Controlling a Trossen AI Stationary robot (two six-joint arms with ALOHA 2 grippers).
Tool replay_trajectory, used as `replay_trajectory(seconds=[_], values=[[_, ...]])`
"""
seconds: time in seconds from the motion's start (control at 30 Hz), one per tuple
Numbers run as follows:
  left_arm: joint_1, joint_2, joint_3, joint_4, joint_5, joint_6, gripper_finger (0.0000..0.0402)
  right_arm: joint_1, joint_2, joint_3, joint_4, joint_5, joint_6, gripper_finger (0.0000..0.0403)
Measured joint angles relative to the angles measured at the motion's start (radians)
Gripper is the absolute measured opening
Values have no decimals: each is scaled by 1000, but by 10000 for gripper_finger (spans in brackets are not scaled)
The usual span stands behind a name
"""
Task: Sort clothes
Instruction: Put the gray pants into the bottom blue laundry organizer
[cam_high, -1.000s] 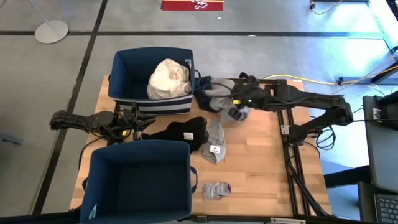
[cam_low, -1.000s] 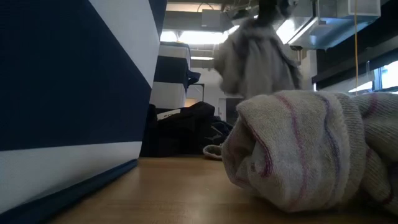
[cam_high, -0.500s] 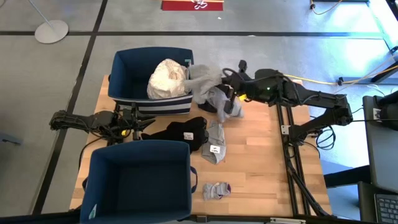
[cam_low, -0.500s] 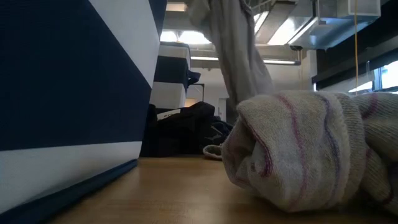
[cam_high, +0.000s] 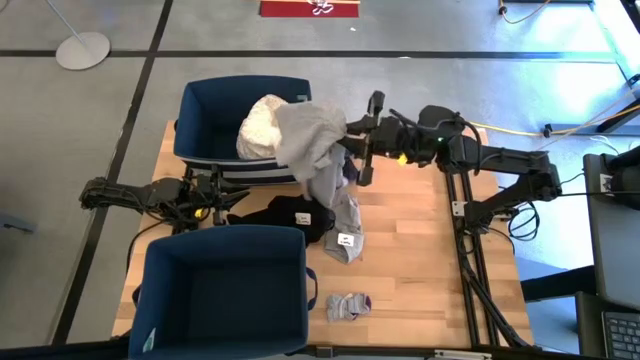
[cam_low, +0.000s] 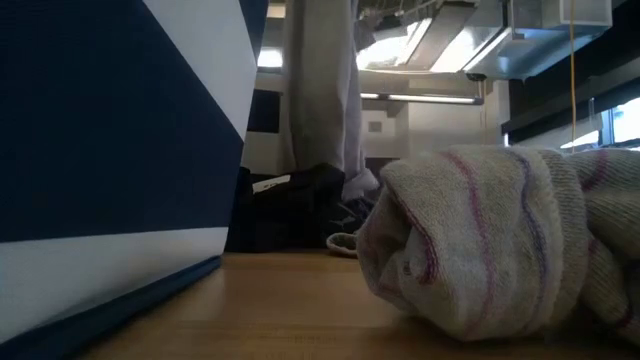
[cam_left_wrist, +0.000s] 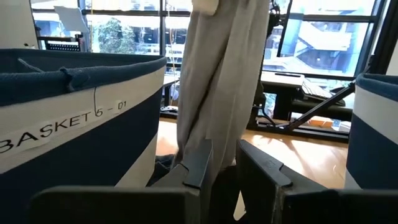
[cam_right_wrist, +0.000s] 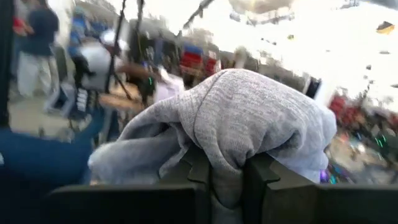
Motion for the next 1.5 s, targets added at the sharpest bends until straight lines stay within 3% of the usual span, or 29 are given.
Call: replay_trajectory(seconds=[0.53,0.83,1.3,1.5], values=[[0,0,0,-3,-2,8,60,13,166,13,228,-348,239,42],[0,0,0,-4,-4,8,60,83,300,74,165,-464,218,42],[0,0,0,-4,-3,8,60,138,412,77,-170,-482,35,42],[0,0,0,-4,-3,8,60,139,426,81,-243,-378,26,64]])
